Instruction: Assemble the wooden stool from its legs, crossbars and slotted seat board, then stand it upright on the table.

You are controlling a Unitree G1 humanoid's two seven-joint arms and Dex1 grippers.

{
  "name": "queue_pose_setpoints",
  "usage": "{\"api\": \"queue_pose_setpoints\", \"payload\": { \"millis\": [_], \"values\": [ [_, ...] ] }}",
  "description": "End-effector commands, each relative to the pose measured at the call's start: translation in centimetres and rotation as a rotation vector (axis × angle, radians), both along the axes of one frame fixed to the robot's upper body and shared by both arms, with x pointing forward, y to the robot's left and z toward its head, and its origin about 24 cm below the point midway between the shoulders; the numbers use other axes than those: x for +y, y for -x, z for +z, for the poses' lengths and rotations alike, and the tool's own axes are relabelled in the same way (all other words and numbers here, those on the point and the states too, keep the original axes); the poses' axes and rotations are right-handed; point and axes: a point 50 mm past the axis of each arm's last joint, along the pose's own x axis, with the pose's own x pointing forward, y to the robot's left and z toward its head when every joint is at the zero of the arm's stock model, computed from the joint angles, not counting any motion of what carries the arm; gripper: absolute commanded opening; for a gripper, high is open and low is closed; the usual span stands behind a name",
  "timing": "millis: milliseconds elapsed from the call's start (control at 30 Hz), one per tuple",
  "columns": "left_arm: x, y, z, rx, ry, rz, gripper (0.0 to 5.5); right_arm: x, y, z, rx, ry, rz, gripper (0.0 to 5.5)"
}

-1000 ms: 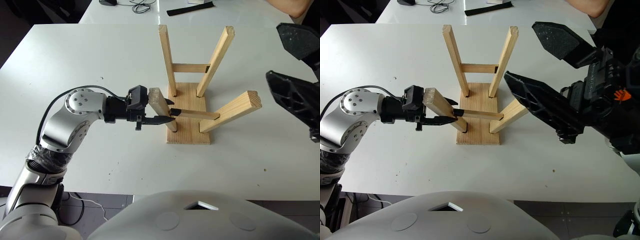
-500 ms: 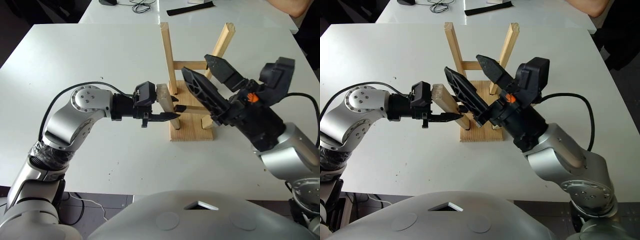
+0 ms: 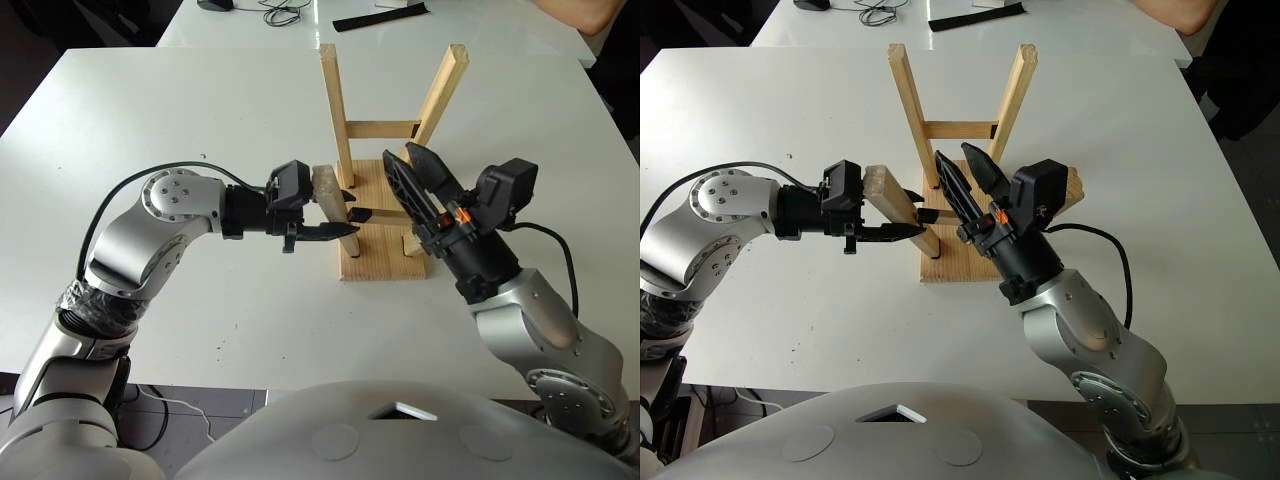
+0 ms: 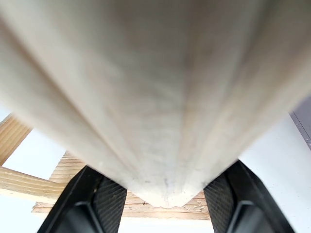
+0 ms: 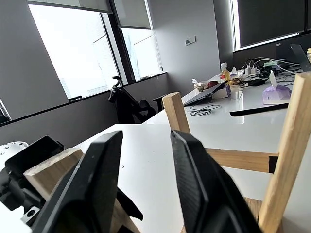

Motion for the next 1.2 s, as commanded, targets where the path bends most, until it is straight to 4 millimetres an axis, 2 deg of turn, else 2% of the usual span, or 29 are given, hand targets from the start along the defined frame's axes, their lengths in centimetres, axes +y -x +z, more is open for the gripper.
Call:
{"api": "queue_pose_setpoints", "payload": {
  "millis": [33, 100, 167, 267, 367, 500, 767, 900, 967, 1033, 1100, 1133, 1200],
  "values": [
    [1.8, -0.5, -2.4, 0.077, -0.218, 0.092, 2.06, 0.7, -0.1, -4.5, 0.166, 0.190, 0.024, 1.08],
    [1.6, -0.6, -2.2, 0.076, -0.218, 0.080, 2.06, 0.8, 0.5, -8.2, 0.293, 0.328, 0.041, 0.72],
    [1.4, -0.7, -2.0, 0.074, -0.219, 0.066, 2.06, 0.9, 0.9, -10.5, 0.352, 0.401, 0.045, 0.46],
    [1.0, -0.9, -1.7, 0.068, -0.221, 0.042, 2.06, 1.0, 1.0, -11.9, 0.369, 0.430, 0.042, 0.10],
    [0.8, -0.9, -1.4, 0.064, -0.223, 0.026, 2.06, 1.1, 0.7, -12.0, 0.345, 0.439, 0.039, 0.02],
    [0.6, -0.9, -1.5, 0.066, -0.233, 0.007, 2.06, 1.6, -0.2, -10.1, 0.247, 0.347, 0.023, 0.02],
    [1.1, -0.7, -2.0, 0.086, -0.252, 0.021, 2.06, 0.7, -1.0, -1.5, -0.091, 0.051, -0.048, 0.02],
    [1.1, -0.7, -2.1, 0.088, -0.256, 0.020, 2.06, 1.0, -0.6, 0.1, -0.158, 0.017, -0.035, 0.02],
    [1.1, -0.7, -2.1, 0.090, -0.257, 0.017, 2.06, 1.5, -0.7, -1.1, -0.097, 0.039, -0.018, 0.02],
    [1.0, -0.8, -2.1, 0.091, -0.259, 0.009, 2.06, 1.9, -0.9, -5.1, 0.060, 0.180, -0.001, 0.02],
    [0.8, -0.9, -2.0, 0.091, -0.261, -0.002, 2.06, 2.0, -0.2, -9.5, 0.243, 0.303, 0.032, 0.02],
    [0.8, -1.0, -2.0, 0.090, -0.262, -0.007, 2.06, 1.9, 0.1, -11.2, 0.291, 0.367, 0.035, 0.02],
    [0.7, -1.1, -1.9, 0.087, -0.265, -0.018, 2.06, 1.8, 0.9, -13.3, 0.370, 0.412, 0.047, 0.02]
  ]
}}
